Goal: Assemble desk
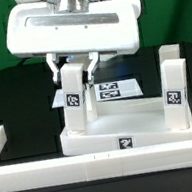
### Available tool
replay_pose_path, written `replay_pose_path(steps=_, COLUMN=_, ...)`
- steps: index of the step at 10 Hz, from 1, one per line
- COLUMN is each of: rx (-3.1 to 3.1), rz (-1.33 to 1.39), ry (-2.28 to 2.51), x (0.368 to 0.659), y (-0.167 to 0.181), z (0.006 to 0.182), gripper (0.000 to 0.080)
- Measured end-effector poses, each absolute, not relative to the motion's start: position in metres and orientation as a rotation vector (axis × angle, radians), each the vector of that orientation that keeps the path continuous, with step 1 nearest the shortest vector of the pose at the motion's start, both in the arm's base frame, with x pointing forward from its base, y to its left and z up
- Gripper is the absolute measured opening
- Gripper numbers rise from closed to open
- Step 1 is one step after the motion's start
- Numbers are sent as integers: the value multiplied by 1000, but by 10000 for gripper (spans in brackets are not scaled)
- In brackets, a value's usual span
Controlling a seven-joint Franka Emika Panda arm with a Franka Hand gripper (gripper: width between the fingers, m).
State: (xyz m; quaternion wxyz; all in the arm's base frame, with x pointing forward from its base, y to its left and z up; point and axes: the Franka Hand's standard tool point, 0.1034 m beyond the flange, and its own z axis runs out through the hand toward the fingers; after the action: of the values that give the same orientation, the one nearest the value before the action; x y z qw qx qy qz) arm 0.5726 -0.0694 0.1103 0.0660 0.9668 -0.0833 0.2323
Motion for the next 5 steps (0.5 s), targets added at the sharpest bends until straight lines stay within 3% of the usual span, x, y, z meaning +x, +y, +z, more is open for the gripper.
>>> replay_pose_path(steps=1, rx=2916, rz=700, ry=-251, x=572, y=-69, z=110, gripper=476)
replay_pose_path(steps=2, rx=2916, rz=699, ry=-251, x=572, y=-69, z=110, gripper=589)
replay_pose_path(steps=5, rx=2929, rz=703, ry=-251, x=575, y=-71, z=124, gripper=647)
